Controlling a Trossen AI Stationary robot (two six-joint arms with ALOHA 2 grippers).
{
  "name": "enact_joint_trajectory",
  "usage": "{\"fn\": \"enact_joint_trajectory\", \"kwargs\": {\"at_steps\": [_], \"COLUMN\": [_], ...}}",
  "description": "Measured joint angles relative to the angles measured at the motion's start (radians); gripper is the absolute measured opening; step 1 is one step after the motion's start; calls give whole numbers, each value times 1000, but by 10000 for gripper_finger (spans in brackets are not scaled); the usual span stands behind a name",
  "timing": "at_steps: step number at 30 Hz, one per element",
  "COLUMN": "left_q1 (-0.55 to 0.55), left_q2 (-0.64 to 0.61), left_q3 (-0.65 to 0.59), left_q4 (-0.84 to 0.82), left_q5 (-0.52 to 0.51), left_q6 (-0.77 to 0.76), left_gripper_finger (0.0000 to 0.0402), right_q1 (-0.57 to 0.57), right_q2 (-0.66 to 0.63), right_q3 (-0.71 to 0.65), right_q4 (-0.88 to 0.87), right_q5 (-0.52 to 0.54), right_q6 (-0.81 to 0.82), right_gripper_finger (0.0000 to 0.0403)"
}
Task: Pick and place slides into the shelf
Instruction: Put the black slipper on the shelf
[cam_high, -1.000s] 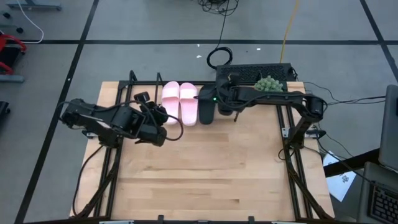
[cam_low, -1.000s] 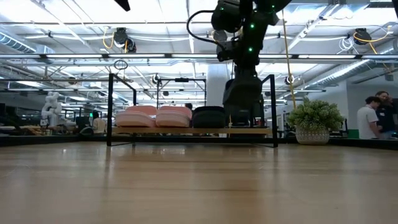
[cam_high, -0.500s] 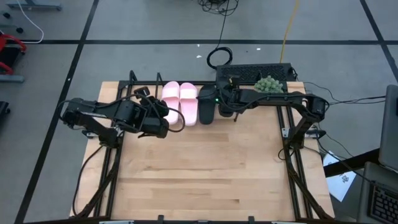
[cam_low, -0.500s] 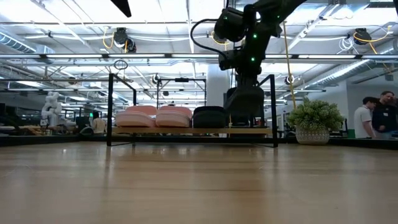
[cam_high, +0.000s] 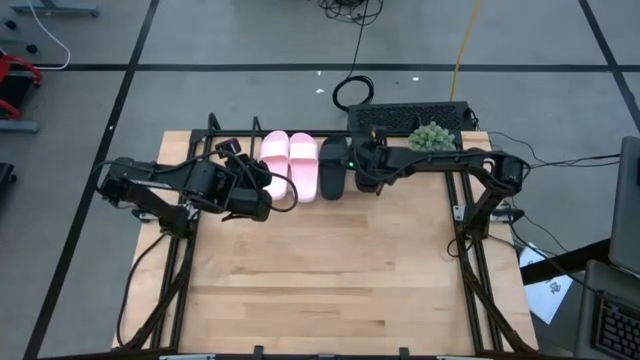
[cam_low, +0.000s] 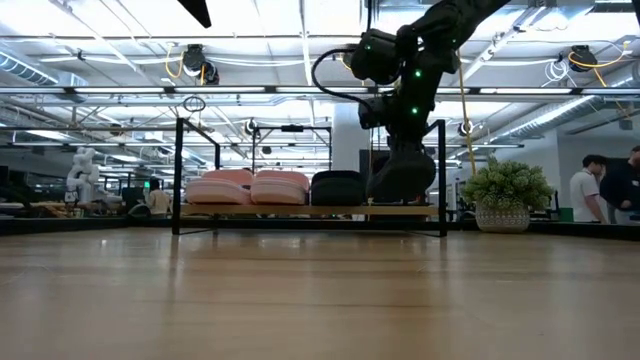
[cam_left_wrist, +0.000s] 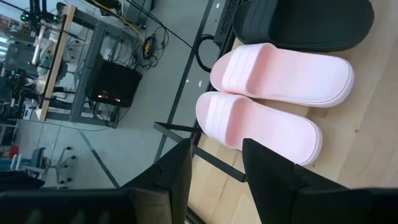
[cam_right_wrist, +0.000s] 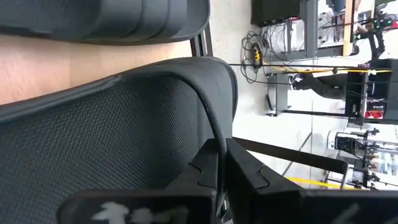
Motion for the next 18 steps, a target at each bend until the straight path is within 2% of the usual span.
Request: {"fn": "enact_joint_trajectory", "kwargs": {"at_steps": [9, 18], "left_q1": [0, 0], "left_q2": [0, 0], "left_q3": [0, 0], "left_q4": [3, 4], "left_q5": [0, 0], "left_q6": [11, 12], "left_gripper_finger": [145, 145], "right_q1": [-4, -28], "right_q2": [1, 1], "right_q3": [-28, -28], "right_q4": [122, 127], "right_q5": [0, -29], "right_q6": [-53, -56], "right_gripper_finger": [0, 0]}}
